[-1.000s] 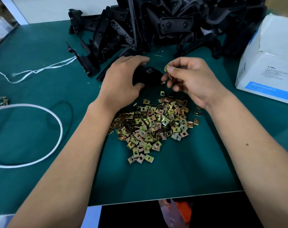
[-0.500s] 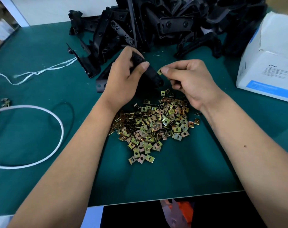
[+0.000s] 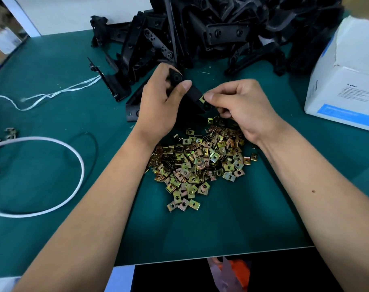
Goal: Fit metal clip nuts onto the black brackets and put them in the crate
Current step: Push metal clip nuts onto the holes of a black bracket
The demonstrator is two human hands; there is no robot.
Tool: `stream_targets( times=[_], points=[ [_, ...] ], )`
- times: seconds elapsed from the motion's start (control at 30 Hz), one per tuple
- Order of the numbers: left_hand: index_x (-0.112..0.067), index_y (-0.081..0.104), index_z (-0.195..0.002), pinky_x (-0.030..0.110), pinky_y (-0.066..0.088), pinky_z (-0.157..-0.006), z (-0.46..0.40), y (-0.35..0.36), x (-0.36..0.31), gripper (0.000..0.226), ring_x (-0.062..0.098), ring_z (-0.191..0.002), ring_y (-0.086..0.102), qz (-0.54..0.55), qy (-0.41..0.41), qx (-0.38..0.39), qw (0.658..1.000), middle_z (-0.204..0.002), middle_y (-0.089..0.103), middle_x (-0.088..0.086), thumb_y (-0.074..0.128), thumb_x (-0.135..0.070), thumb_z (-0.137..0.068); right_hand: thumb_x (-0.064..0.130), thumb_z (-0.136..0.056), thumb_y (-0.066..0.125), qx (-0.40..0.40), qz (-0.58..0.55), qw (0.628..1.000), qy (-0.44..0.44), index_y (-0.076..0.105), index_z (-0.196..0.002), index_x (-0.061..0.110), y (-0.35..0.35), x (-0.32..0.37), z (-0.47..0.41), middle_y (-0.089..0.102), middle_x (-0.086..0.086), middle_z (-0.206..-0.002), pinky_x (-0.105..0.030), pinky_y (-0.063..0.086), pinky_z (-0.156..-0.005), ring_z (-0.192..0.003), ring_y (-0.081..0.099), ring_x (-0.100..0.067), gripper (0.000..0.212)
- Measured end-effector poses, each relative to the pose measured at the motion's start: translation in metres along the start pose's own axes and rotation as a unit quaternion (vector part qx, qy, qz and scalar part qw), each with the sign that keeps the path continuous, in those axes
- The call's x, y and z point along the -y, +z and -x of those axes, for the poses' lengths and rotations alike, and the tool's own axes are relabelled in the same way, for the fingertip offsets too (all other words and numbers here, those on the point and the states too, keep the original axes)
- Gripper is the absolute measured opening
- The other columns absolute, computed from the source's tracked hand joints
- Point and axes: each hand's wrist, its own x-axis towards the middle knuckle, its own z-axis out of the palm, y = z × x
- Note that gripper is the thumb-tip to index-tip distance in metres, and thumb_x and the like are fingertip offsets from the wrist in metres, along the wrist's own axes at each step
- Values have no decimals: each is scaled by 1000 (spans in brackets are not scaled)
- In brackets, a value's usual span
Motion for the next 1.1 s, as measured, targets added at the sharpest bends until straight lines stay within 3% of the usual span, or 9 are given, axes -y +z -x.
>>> stream_targets(
  times=[0.2,0.43,0.5,0.6,0.7,0.77,0.87,0.97,1.1],
  points=[
    [6,50,-101,54,42,-68,1,1,0,31,35,-70,44,-5,6,-4,1000,-78,48,20,62,-23,-100,19,-91,74,12,140,982,-124,82,-87,23,-2,6,4,74,18,-75,-10,44,-70,-73,65,5,10],
    [0,52,-104,50,44,-68,2,-3,1,31,32,-73,51,-38,25,4,999,-82,57,19,61,-29,-101,21,-88,79,11,104,988,-112,80,-82,25,4,4,3,74,13,-70,-17,48,-68,-68,67,1,7],
    [-4,52,-108,42,47,-65,3,-5,1,33,23,-71,55,-33,17,26,999,-82,62,7,63,-34,-100,21,-87,80,6,95,990,-102,81,-83,24,5,4,3,75,10,-73,-20,51,-71,-70,69,-2,5],
    [-9,50,-117,14,41,-57,5,-7,-2,43,2,-64,56,-39,17,60,997,-72,60,-17,72,-37,-94,18,-86,81,6,84,992,-89,81,-85,20,2,4,3,76,8,-76,-19,52,-74,-76,71,-3,2],
    [-11,50,-121,12,40,-60,6,-9,-5,46,0,-67,54,-47,25,66,996,-76,57,-14,75,-37,-92,18,-86,80,9,46,997,-58,81,-86,19,1,4,2,74,9,-75,-15,48,-69,-77,67,-1,1],
    [-12,50,-124,20,41,-60,3,-17,-10,49,7,-71,54,-69,41,69,994,-85,63,-3,75,-39,-92,17,-87,79,15,12,999,-42,80,-84,20,5,6,1,70,9,-73,-18,46,-65,-73,62,-3,5],
    [-16,52,-128,28,45,-68,-1,-41,-12,52,13,-79,55,-111,53,74,990,-99,65,-3,75,-44,-90,18,-91,76,76,-2,997,-28,79,-80,24,18,14,-2,68,12,-72,-20,43,-62,-67,56,0,13],
    [-19,54,-130,15,37,-59,5,-80,-5,55,2,-66,48,-137,15,67,988,-75,53,-16,77,-45,-87,16,-92,74,174,41,983,-30,79,-81,22,43,31,-11,67,9,-73,-20,42,-60,-66,53,-4,14],
    [-14,53,-133,15,39,-57,22,-133,3,61,2,-54,50,-110,-49,29,992,-59,55,-13,78,-38,-84,13,-91,76,243,29,969,-23,77,-82,17,100,55,-19,66,8,-69,-16,39,-52,-59,51,-2,10]
  ],
)
